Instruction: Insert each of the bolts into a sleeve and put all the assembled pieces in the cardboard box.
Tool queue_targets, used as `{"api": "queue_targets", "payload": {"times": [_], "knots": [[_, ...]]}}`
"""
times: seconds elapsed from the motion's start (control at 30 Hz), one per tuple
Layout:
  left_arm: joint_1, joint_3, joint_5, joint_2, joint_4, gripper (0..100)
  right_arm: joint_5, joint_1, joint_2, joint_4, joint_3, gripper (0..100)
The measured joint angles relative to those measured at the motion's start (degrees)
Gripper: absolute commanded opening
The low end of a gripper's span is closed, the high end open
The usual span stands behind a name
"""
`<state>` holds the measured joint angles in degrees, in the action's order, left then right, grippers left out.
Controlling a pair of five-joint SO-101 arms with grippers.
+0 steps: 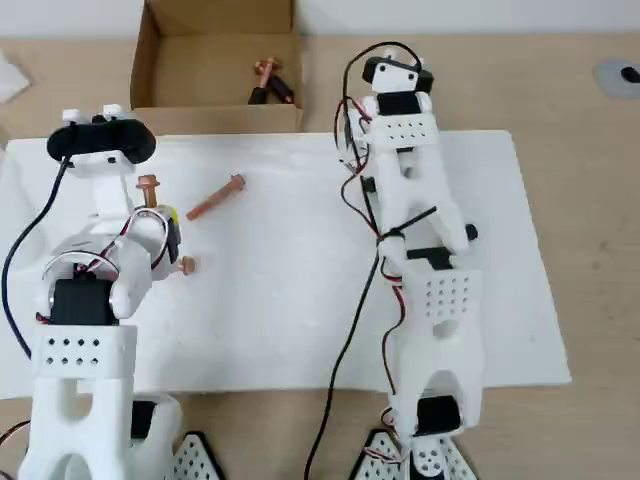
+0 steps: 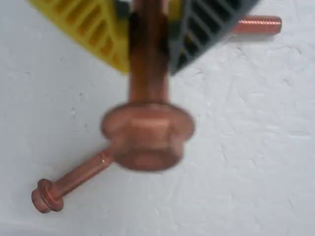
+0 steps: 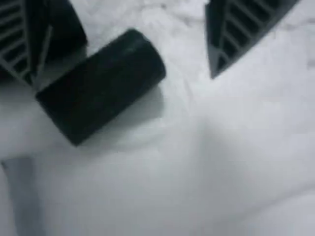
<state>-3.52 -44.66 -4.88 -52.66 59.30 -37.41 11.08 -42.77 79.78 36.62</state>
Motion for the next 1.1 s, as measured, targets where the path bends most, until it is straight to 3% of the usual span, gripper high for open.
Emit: {"api": "queue_targets", "payload": {"times": [0.43, 0.73, 1.1], "knots": [[0.0, 0.0, -1.93, 0.0, 0.0, 1, 0.0, 0.0, -0.35, -1.49, 0.0, 24.9], [0.0, -0.97, -2.11, -0.09, 0.0, 1, 2.55, 0.0, -0.35, -1.49, 0.0, 1.6], [0.0, -0.97, -2.11, -0.18, 0.0, 1, 9.23, 0.0, -0.35, -1.49, 0.0, 2.4]]}}
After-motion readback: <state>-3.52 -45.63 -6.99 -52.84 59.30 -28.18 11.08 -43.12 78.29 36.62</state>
